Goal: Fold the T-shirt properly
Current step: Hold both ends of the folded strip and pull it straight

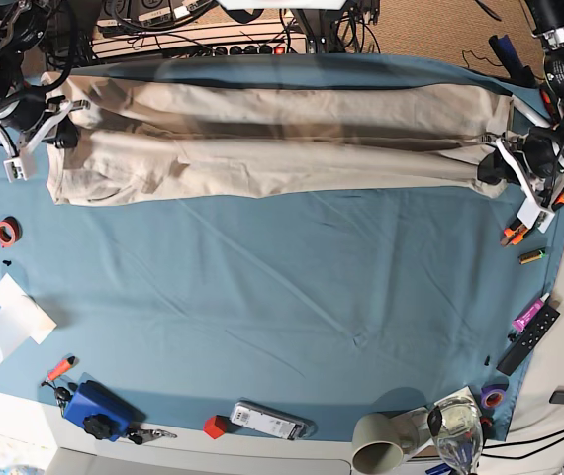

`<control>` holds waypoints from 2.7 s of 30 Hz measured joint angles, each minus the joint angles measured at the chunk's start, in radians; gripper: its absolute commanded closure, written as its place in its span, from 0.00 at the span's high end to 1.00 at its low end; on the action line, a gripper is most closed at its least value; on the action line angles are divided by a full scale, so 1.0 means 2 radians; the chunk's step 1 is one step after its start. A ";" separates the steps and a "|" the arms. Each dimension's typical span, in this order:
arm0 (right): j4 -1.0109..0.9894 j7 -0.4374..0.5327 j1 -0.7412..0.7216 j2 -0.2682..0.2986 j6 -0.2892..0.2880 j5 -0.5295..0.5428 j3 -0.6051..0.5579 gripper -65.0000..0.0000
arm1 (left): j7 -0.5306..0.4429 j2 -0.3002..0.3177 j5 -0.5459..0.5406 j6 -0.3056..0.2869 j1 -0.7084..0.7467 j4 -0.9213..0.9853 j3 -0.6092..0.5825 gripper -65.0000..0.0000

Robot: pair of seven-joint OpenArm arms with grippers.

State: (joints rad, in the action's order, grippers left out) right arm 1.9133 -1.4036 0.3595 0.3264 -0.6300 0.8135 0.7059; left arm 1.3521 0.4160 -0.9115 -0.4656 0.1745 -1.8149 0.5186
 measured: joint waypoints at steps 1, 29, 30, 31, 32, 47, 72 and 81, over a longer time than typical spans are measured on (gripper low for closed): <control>0.000 -0.001 0.005 0.000 0.000 0.000 0.000 0.00 | 0.001 0.000 0.000 0.000 0.000 0.000 0.000 0.00; 0.000 -0.002 0.036 0.000 0.000 0.000 0.000 0.00 | 0.005 0.000 0.003 -0.013 0.043 -0.001 0.000 0.47; 0.000 -0.002 0.036 0.000 0.000 0.000 0.000 0.00 | 0.005 0.000 0.003 -0.013 0.043 -0.001 0.000 0.52; 0.000 -0.002 0.036 0.000 0.000 0.000 0.000 0.00 | 0.005 0.000 0.003 -0.013 0.043 -0.001 0.000 0.54; 0.000 -0.002 0.036 0.000 0.000 0.000 0.000 0.03 | 0.005 0.000 0.003 -0.013 0.043 -0.001 0.000 0.54; 0.000 -0.002 0.052 0.000 0.000 -0.002 0.000 0.26 | -0.031 -0.005 0.112 0.054 0.043 -0.010 0.000 0.54; 0.000 -0.002 0.052 0.000 0.000 -0.002 0.000 0.26 | -0.042 -0.049 0.004 0.029 0.087 0.038 0.006 0.00; 0.000 -0.002 0.052 0.000 0.000 -0.002 0.000 0.26 | -0.016 -0.050 0.032 0.028 0.064 0.020 0.003 0.00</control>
State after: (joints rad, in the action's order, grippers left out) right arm 1.9133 -1.4071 0.4633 0.3264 -0.6292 0.8097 0.7063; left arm 1.3205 0.3157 -0.8474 -0.4091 0.3031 -1.7741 0.5240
